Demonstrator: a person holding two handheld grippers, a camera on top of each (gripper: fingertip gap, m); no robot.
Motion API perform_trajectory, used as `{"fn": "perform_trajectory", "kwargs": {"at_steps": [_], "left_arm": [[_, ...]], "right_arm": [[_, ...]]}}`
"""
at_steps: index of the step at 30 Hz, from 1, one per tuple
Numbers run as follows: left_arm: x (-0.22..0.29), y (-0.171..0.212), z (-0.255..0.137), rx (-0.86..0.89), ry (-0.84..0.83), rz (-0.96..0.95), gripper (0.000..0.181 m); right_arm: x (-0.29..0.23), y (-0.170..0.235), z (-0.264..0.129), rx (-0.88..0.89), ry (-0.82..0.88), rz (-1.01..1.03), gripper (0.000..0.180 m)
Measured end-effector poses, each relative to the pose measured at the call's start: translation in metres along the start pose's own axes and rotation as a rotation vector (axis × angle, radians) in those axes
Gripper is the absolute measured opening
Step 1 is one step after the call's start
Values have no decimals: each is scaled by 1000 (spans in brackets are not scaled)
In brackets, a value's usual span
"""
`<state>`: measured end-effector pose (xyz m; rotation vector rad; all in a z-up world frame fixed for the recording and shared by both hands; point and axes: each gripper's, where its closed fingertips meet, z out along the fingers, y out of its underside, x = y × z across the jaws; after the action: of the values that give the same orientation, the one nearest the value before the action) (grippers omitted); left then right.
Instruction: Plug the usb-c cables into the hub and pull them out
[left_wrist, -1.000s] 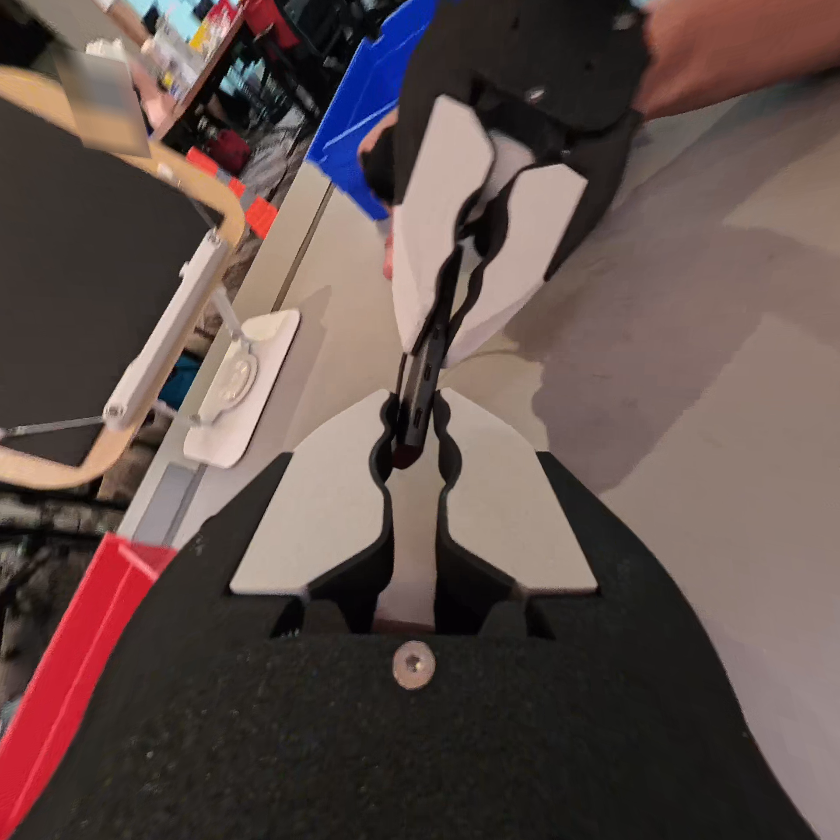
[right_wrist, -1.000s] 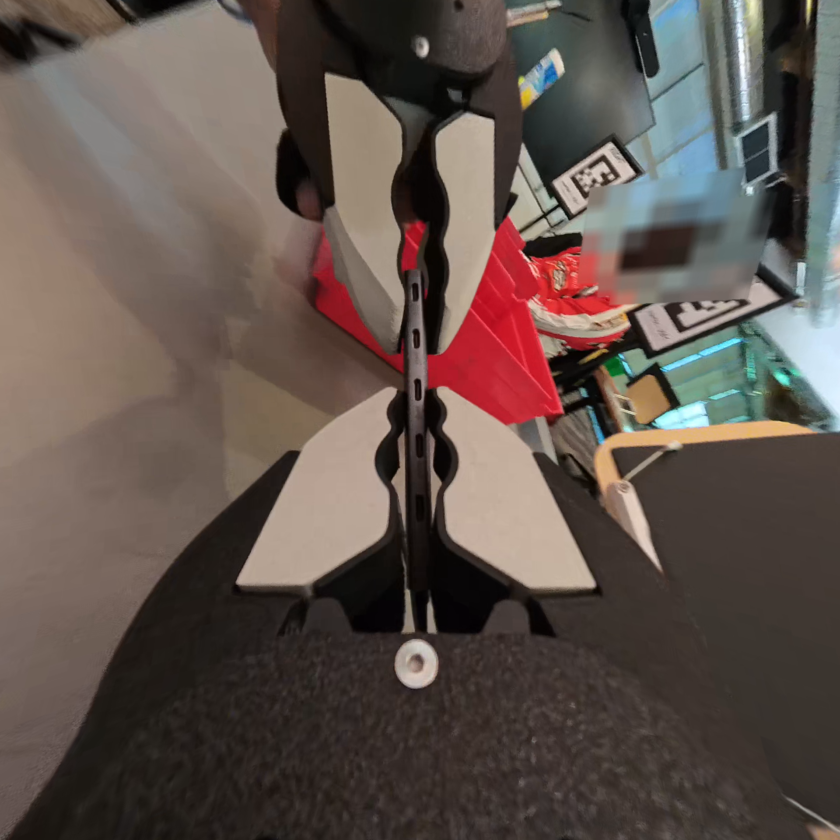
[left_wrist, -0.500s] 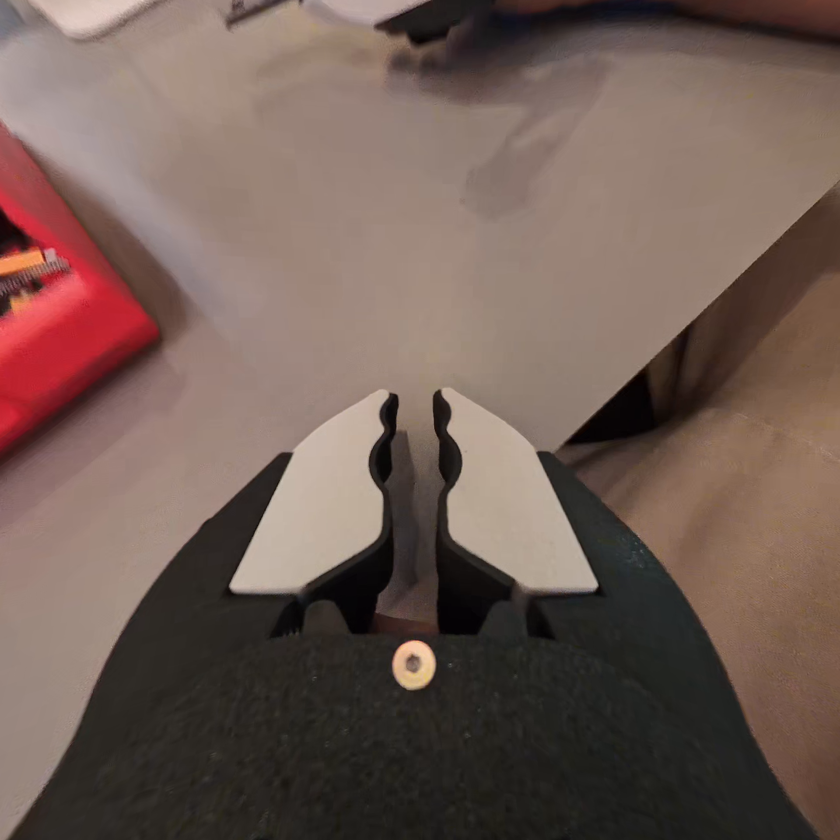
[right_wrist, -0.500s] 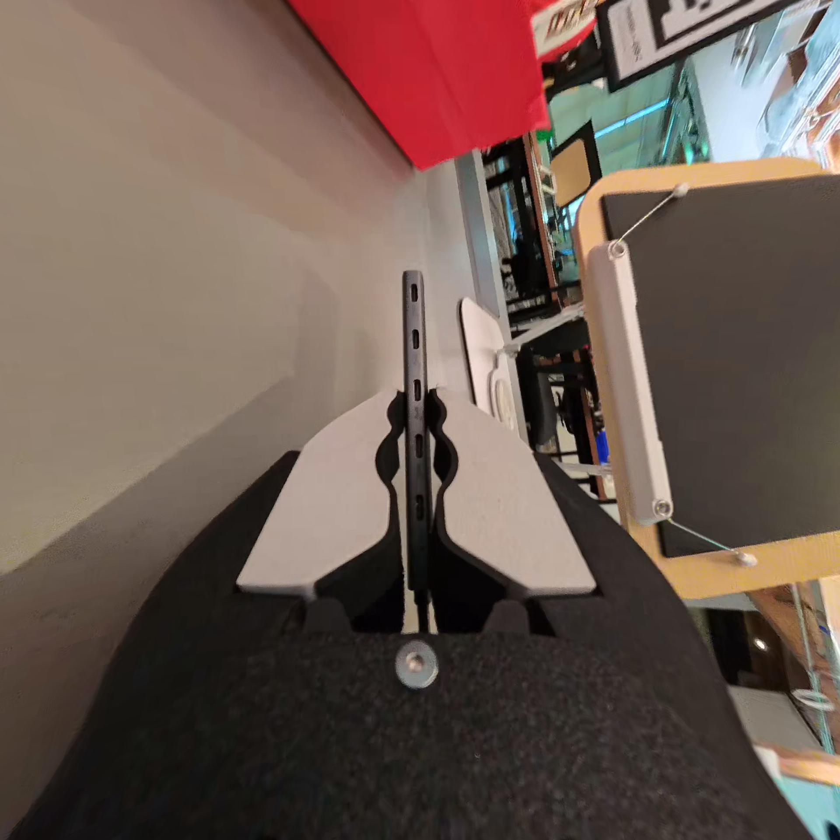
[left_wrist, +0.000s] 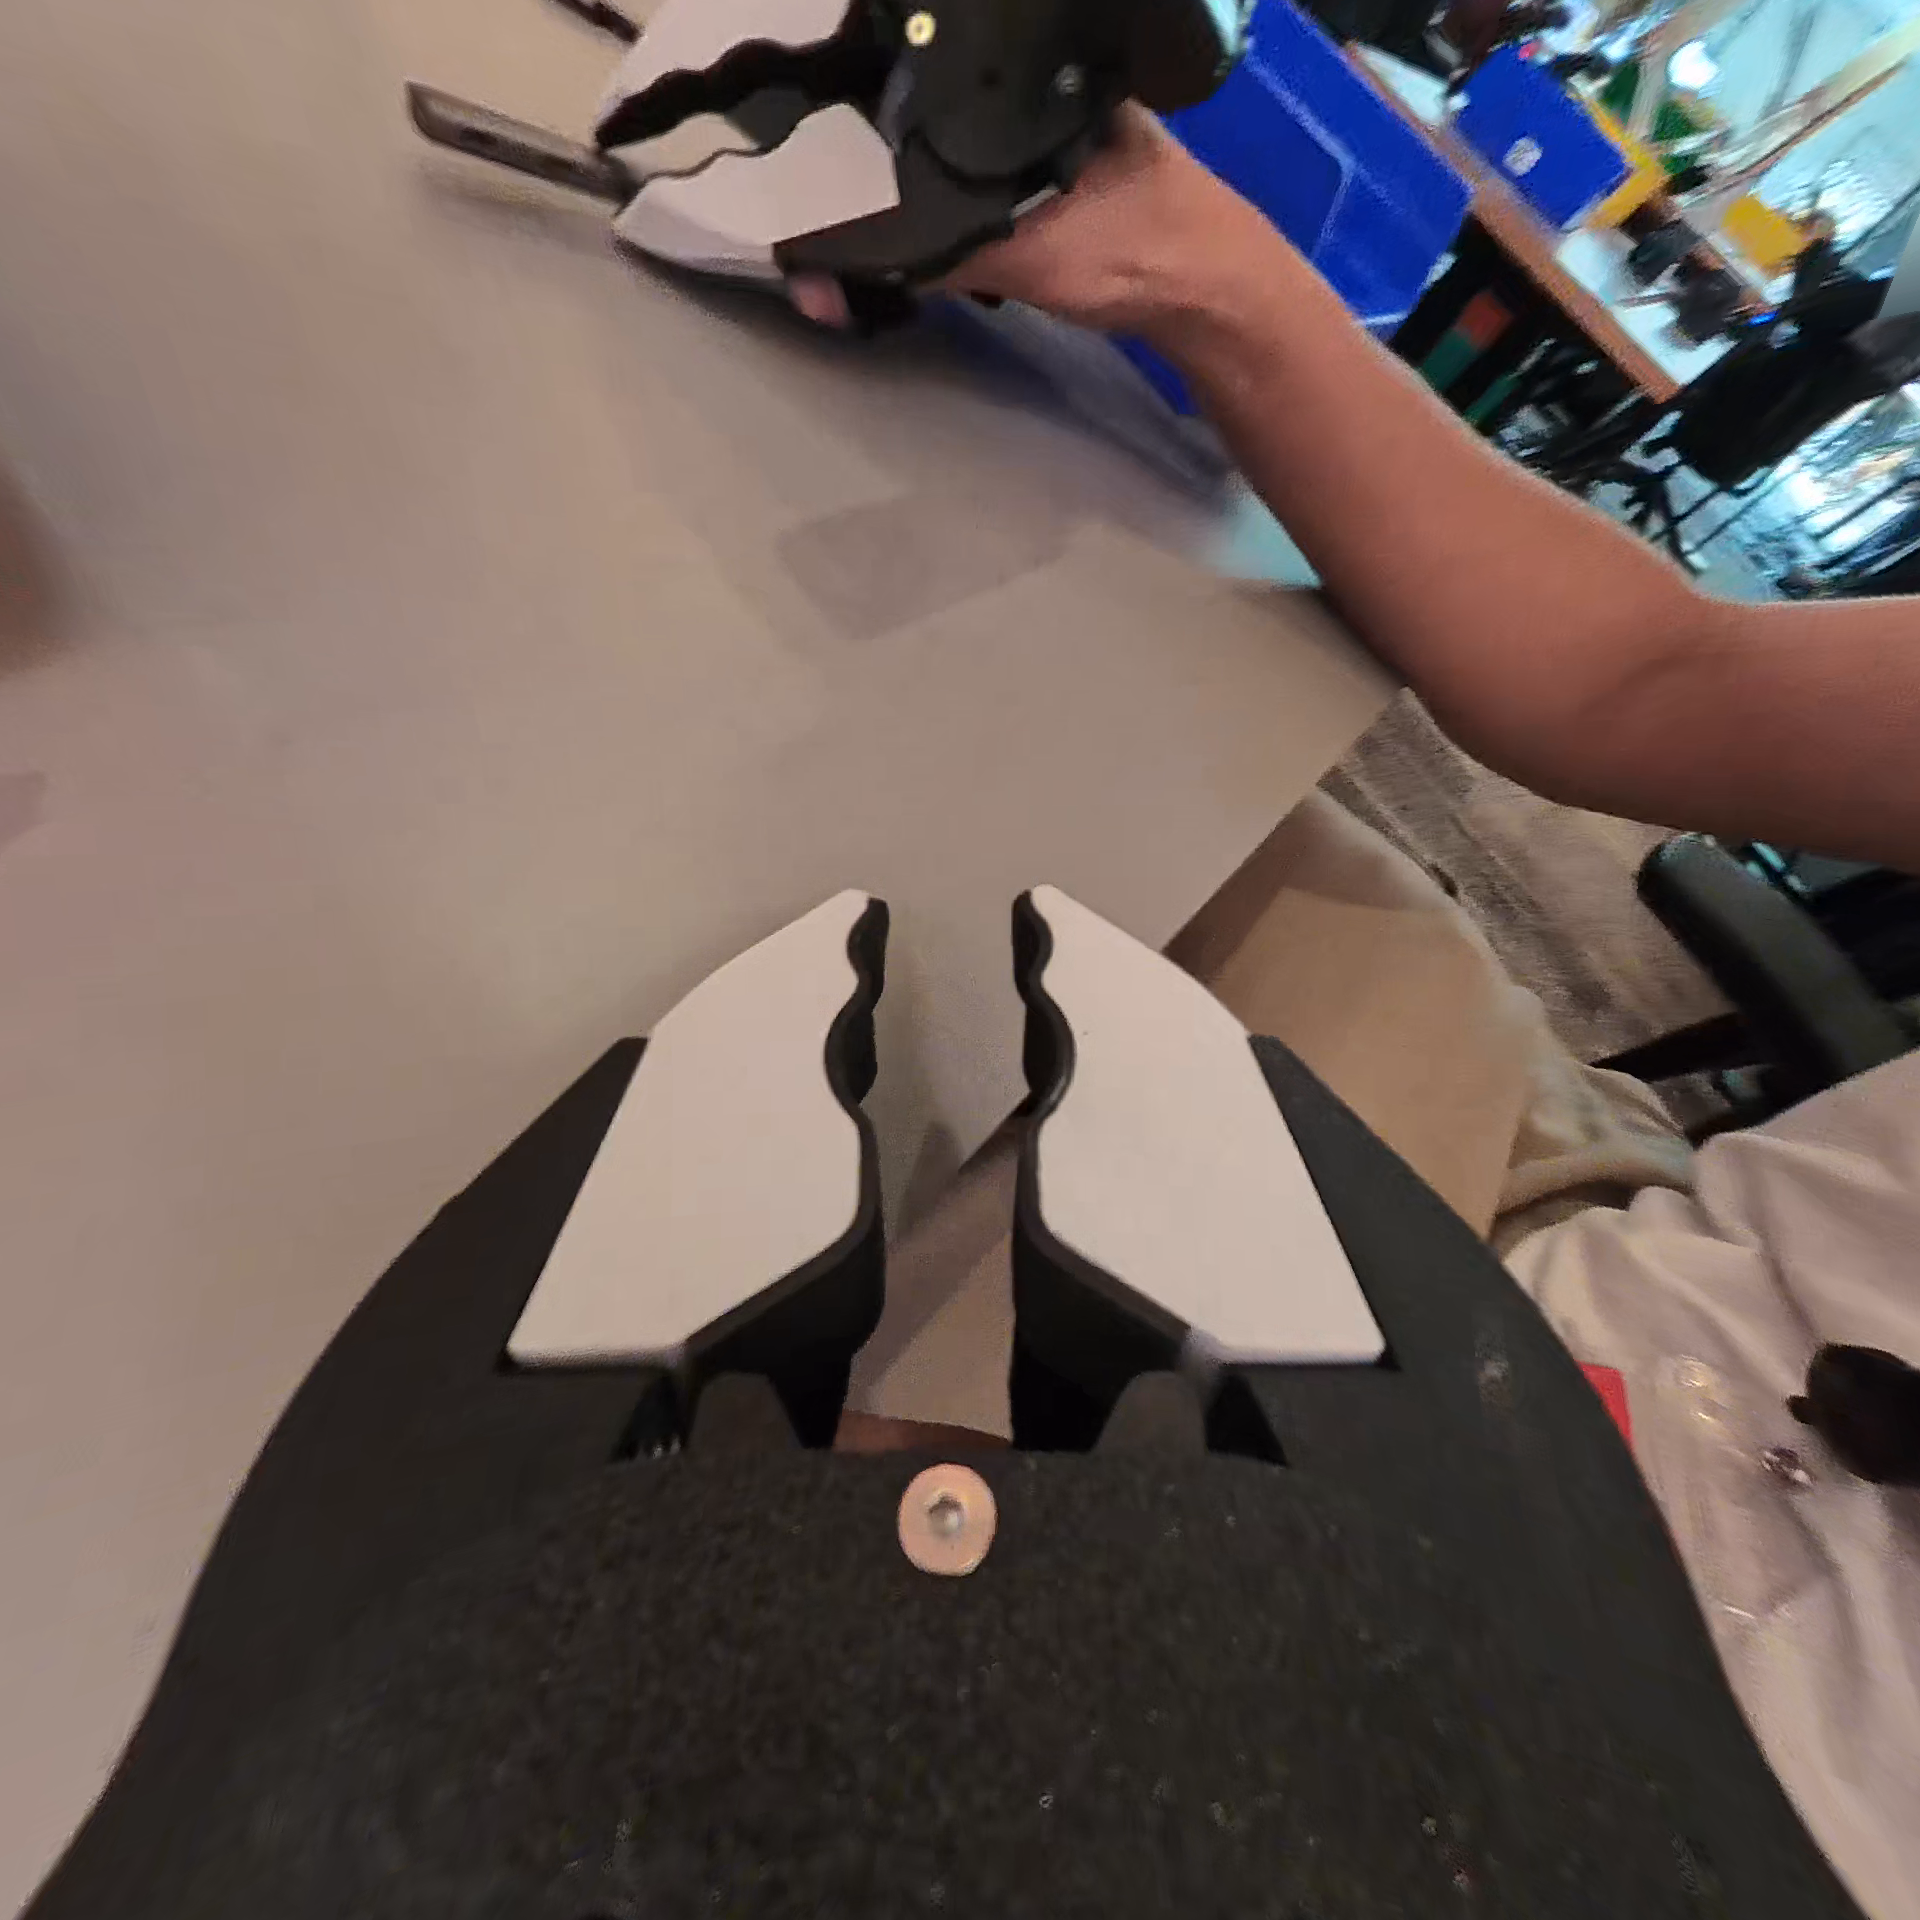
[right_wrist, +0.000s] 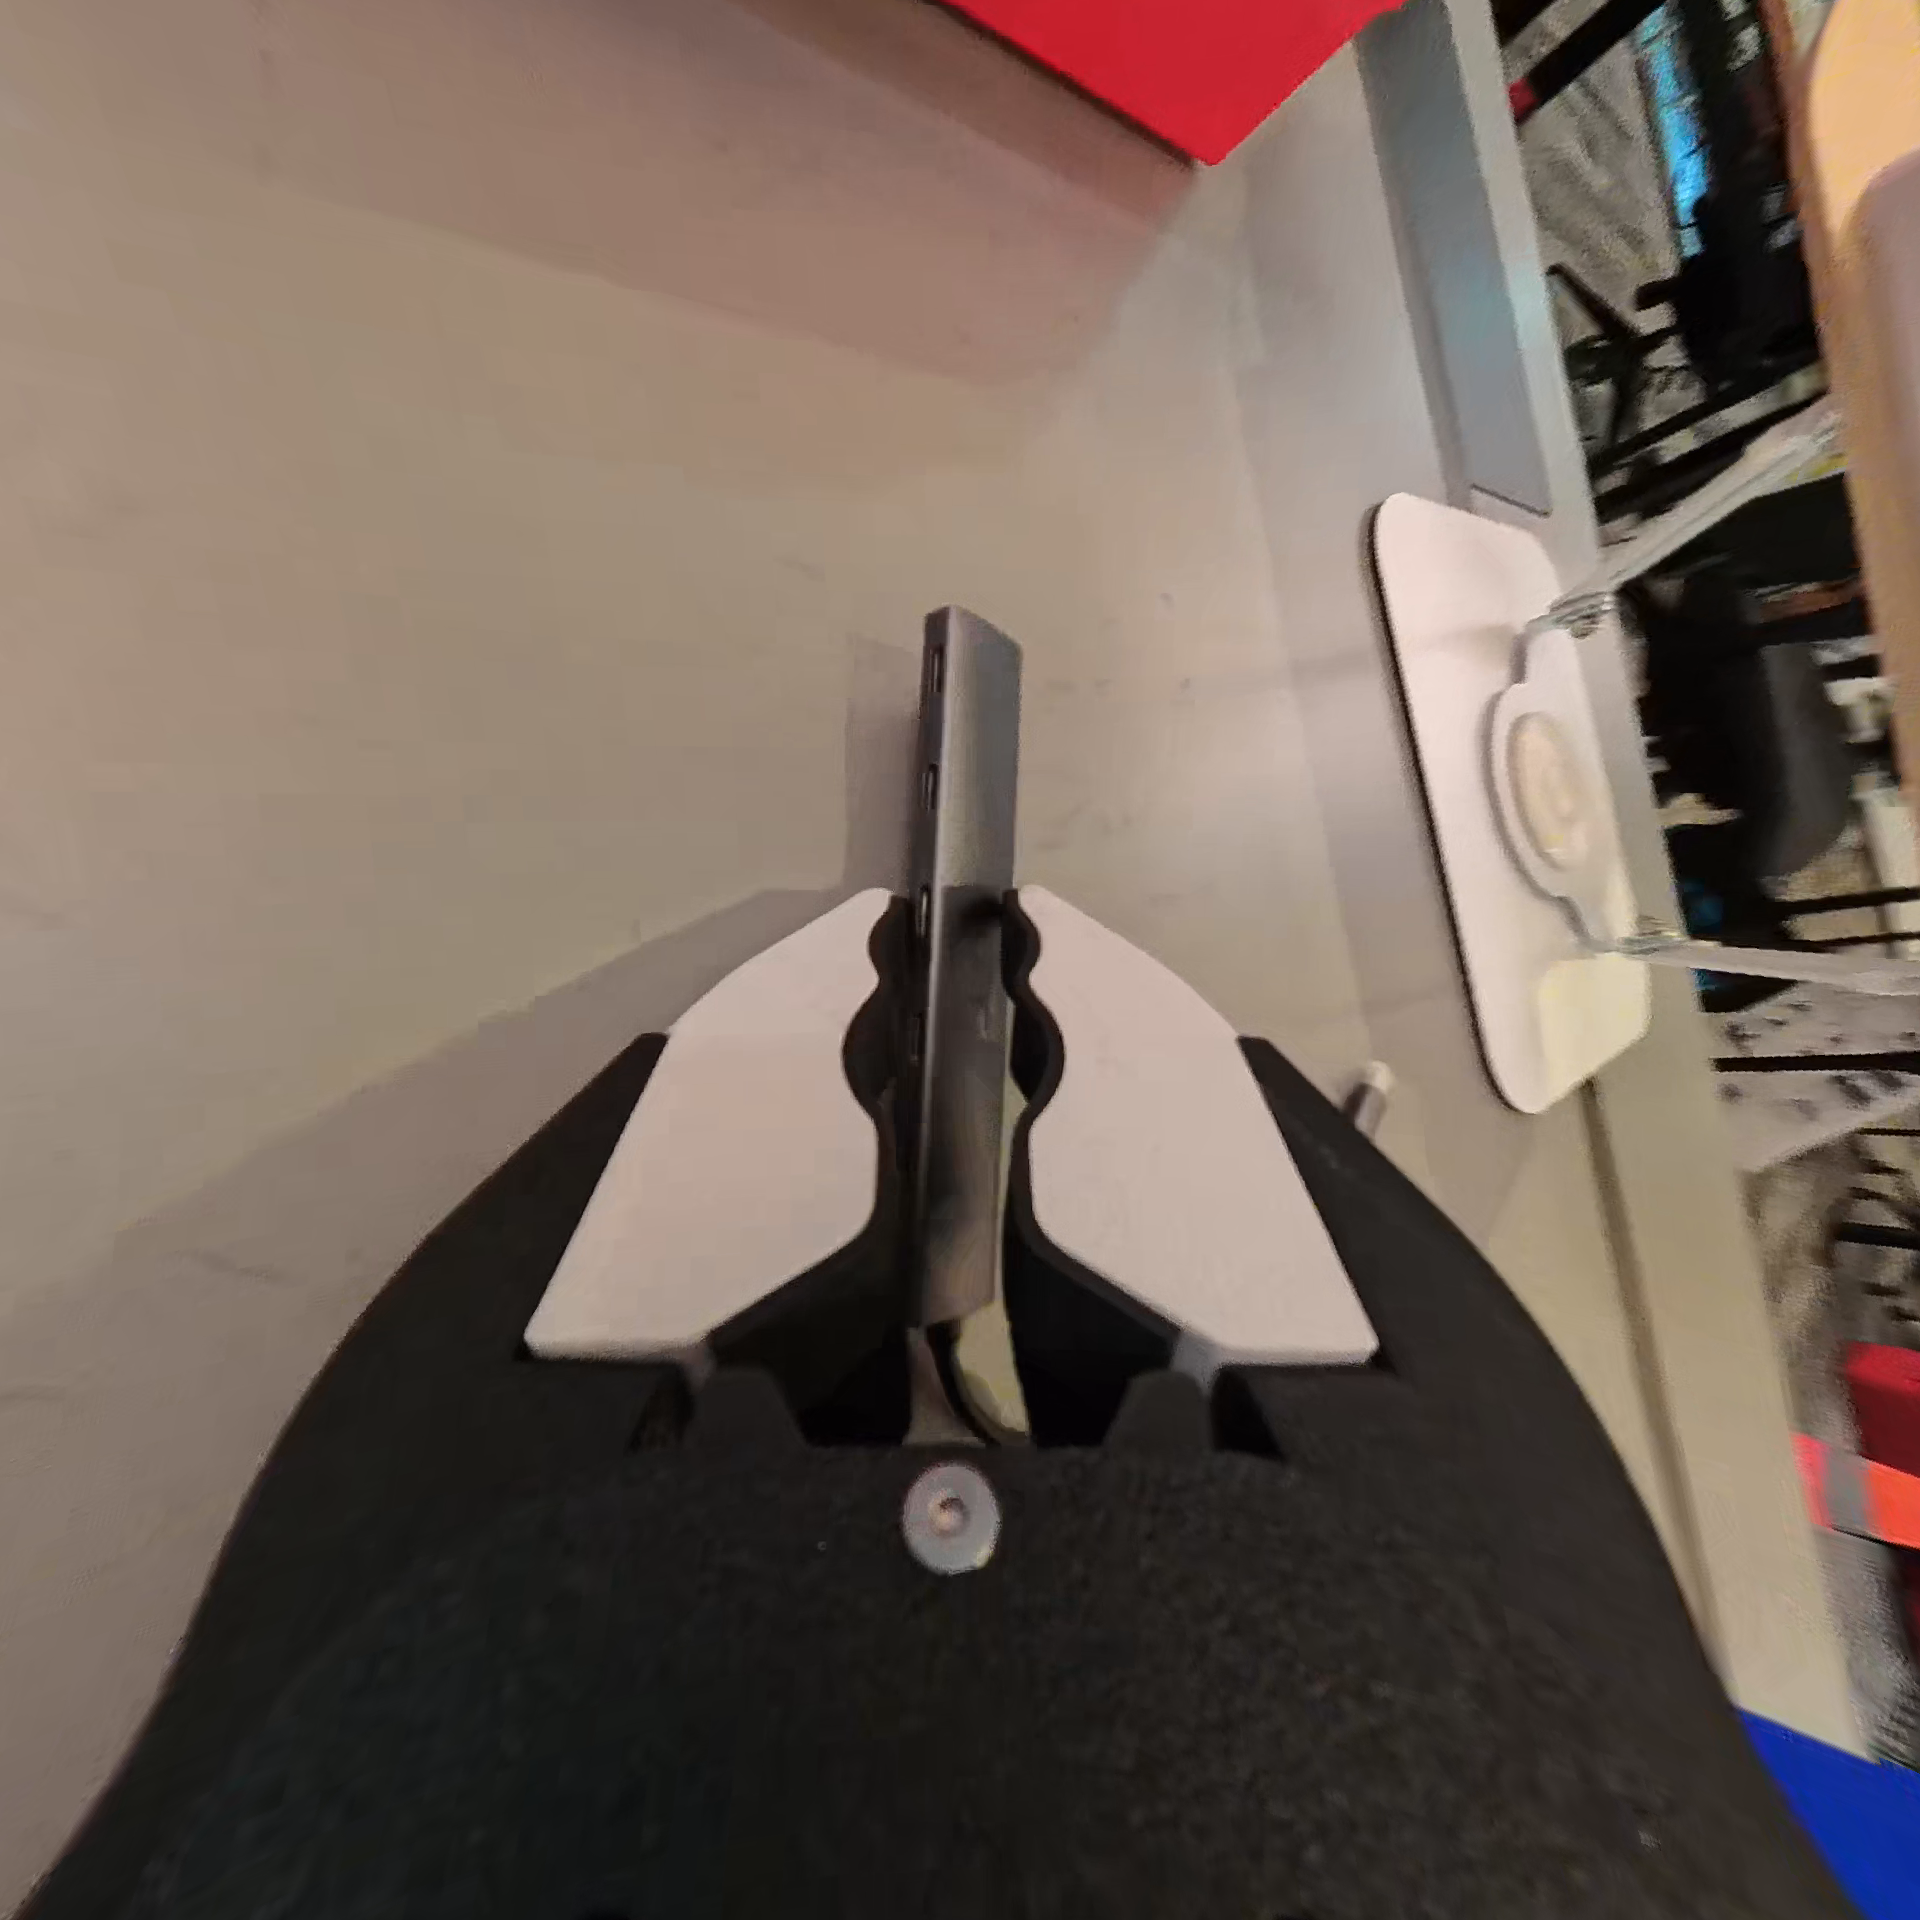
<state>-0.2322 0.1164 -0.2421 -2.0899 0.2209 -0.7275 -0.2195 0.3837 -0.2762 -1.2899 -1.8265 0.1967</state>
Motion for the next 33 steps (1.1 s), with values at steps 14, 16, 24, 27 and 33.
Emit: {"fn": "perform_trajectory", "kwargs": {"at_steps": [14,16,24,27,33], "left_arm": [[-7,-12,-21,9,-67,411,43],[9,-13,-34,-28,98,484,40],[-118,-120,-73,-234,-198,693,35],[-198,-113,-67,-569,-318,727,40],[-233,-81,-37,-860,-188,637,15]], "right_arm": [[-67,-126,-73,723,-602,486,30],[-79,-130,-84,752,-707,473,31],[-81,-123,-91,741,-859,551,27],[-78,-123,-92,754,-891,593,28],[-73,-123,-94,784,-911,606,27]]}}
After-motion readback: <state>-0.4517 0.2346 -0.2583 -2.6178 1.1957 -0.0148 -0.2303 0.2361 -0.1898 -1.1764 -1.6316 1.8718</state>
